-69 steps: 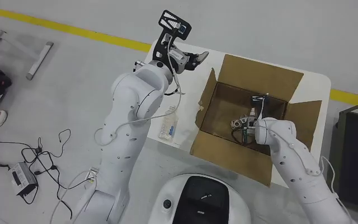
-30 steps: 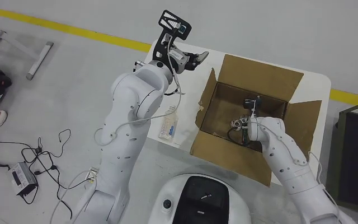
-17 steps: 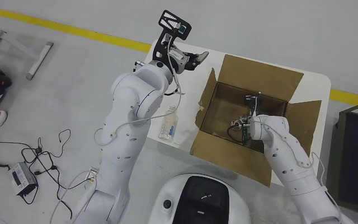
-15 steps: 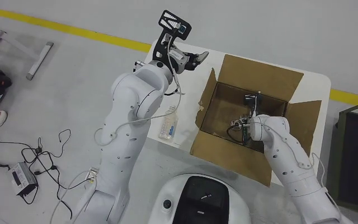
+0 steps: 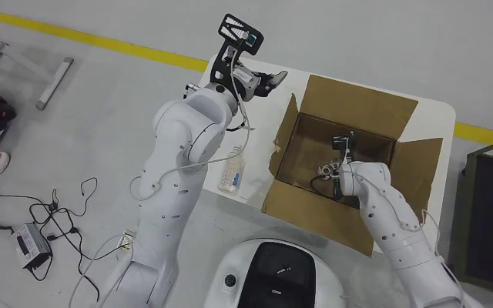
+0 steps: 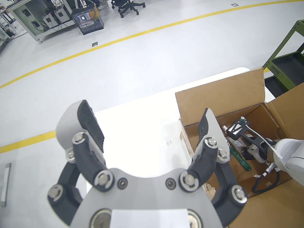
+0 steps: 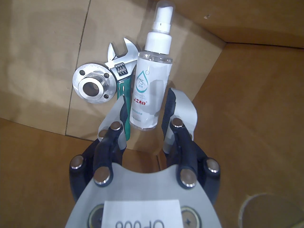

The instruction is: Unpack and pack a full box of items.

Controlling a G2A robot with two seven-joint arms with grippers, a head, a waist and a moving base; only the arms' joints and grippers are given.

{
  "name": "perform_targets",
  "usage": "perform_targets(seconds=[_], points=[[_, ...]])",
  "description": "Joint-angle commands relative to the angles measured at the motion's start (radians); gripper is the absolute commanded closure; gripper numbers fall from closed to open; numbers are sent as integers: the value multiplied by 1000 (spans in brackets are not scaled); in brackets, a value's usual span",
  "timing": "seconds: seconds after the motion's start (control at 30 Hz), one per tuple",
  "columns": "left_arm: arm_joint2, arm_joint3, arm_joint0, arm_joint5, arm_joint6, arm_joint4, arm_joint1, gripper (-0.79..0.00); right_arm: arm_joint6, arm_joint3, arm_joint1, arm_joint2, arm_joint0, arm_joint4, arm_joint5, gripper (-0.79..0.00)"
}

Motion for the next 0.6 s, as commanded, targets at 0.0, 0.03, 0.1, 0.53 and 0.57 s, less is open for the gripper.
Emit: perform_targets(seconds=[0.0,0.03,0.1,0.53,0.57], points=[[0,0,0,0,0,0,0,-785,-4,15,-5,-5,6,3,-1,-351],[0,0,0,0,0,0,0,-785,-7,25,-7,-8,9,4,-1,-354],[0,0,0,0,0,0,0,-785,-11,43,-13,-14,16,8,-2,-354],[0,0,0,0,0,0,0,-785,-40,149,-44,-40,58,28,-11,-283],[0,0,0,0,0,0,0,-785,-41,152,-46,-40,59,27,-12,-265]])
